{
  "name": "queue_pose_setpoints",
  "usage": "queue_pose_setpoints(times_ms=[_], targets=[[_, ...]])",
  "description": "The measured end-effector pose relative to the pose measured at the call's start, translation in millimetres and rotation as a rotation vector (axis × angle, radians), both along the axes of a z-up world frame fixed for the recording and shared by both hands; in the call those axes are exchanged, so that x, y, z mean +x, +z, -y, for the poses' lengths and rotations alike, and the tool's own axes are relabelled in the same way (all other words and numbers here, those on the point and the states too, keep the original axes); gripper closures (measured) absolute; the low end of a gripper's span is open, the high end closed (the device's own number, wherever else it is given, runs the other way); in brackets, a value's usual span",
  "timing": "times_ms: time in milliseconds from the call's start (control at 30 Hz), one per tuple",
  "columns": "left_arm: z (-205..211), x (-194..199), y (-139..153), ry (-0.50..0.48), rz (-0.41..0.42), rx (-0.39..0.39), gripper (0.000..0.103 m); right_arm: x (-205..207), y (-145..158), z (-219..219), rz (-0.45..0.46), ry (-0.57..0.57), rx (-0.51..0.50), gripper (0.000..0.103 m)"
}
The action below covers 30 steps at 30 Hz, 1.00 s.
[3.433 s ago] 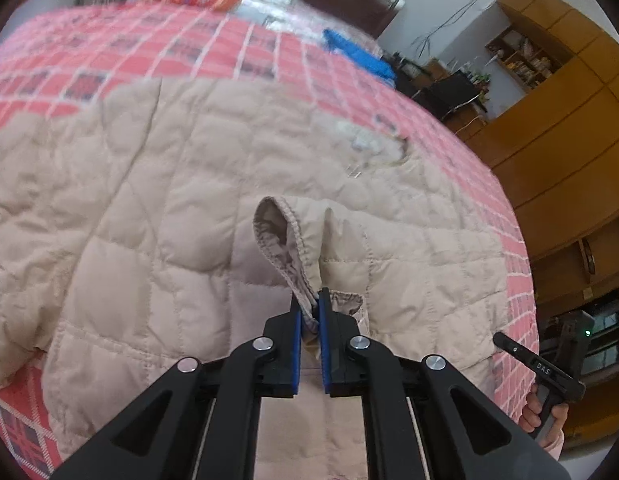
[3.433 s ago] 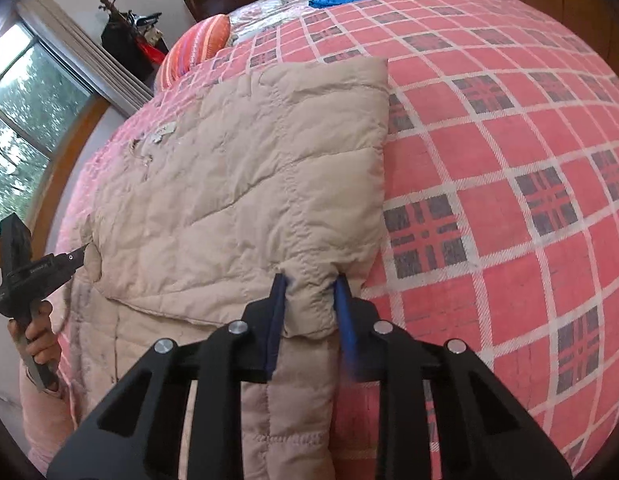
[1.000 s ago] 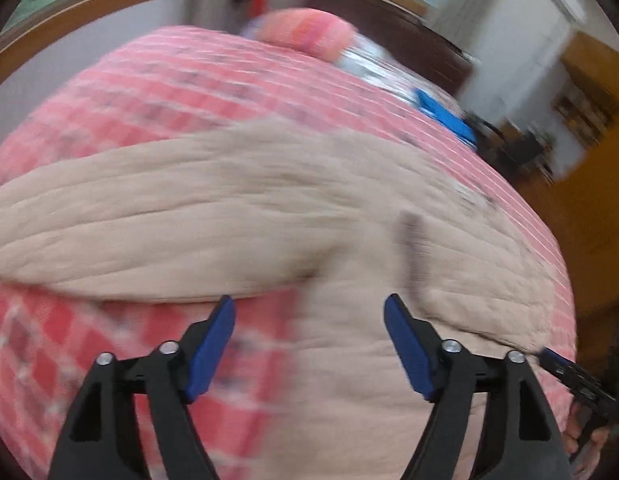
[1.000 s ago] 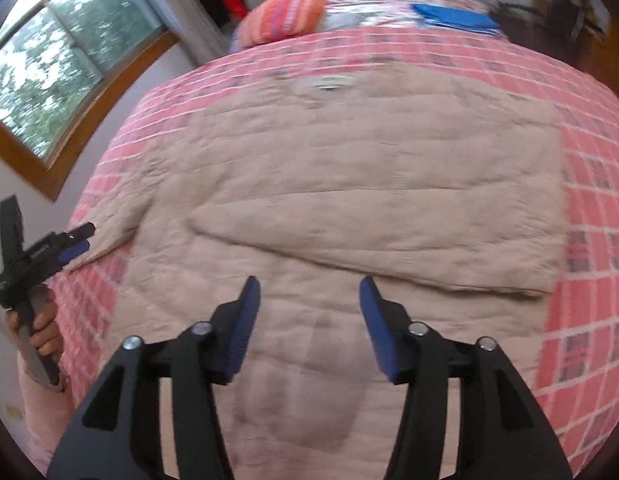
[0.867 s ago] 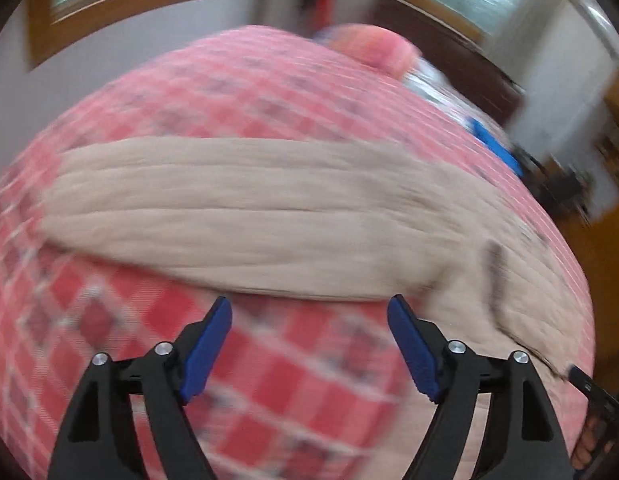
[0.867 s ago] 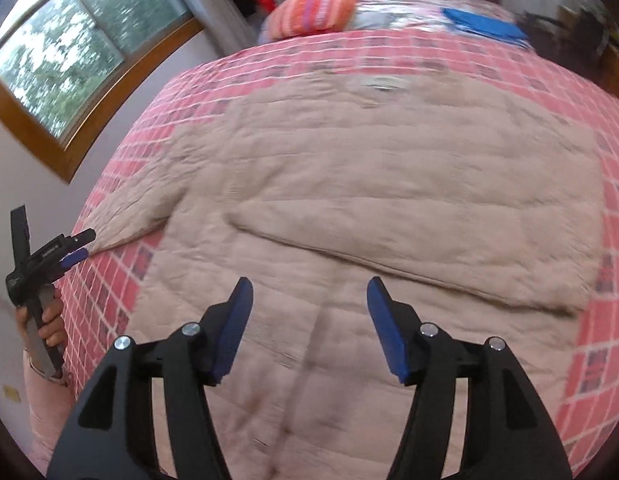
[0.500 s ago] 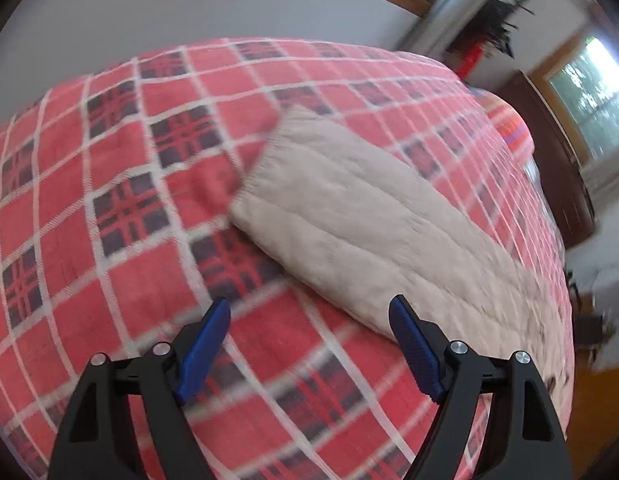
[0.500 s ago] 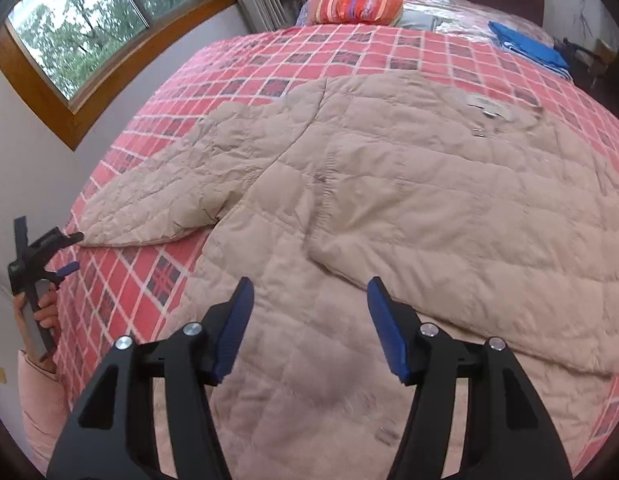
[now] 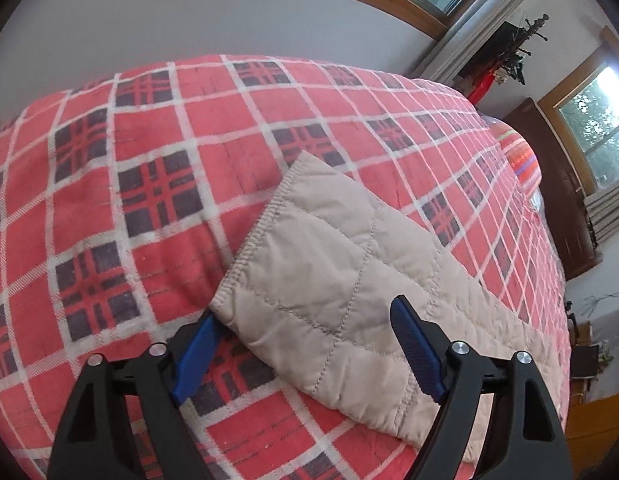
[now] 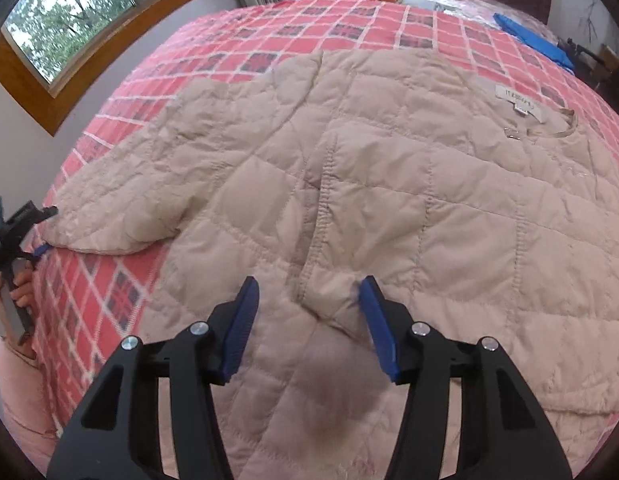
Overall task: Fold large clothes
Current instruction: 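Grasp the other sleeve cuff with the left tool and lift it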
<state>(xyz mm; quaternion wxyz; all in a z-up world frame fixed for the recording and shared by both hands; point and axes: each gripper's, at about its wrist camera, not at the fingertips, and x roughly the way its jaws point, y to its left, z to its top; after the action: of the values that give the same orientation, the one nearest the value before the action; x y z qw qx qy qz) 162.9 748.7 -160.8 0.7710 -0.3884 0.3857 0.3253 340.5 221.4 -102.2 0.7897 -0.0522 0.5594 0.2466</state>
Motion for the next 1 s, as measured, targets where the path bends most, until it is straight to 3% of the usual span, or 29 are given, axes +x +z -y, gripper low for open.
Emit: queue_pose_setpoints(times_ms=[100, 167, 267, 500, 633, 867, 1000], targets=[[2, 1, 2, -0.002, -0.035, 0.051, 0.052, 6, -13, 0, -0.017, -0.024, -0.025, 0.052], [3, 0, 6, -0.016, -0.004, 0.035, 0.077, 8, -19, 0, -0.02, -0.03, -0.029, 0.052], [15, 1, 18, -0.046, 0.039, 0.037, 0.087, 8, -20, 0, -0.02, -0.041, -0.03, 0.052], [79, 16, 72, -0.22, 0.167, 0.134, 0.091, 8, -21, 5, -0.026, -0.035, 0.008, 0.052], [114, 30, 90, -0.312, 0.198, 0.169, 0.092, 8, -21, 7, -0.03, -0.029, 0.025, 0.052], [176, 55, 89, -0.474, 0.227, 0.147, 0.092, 8, -20, 6, -0.023, -0.016, 0.022, 0.052], [212, 77, 76, -0.555, 0.188, 0.146, 0.092, 7, -20, 6, -0.021, -0.012, 0.017, 0.052]])
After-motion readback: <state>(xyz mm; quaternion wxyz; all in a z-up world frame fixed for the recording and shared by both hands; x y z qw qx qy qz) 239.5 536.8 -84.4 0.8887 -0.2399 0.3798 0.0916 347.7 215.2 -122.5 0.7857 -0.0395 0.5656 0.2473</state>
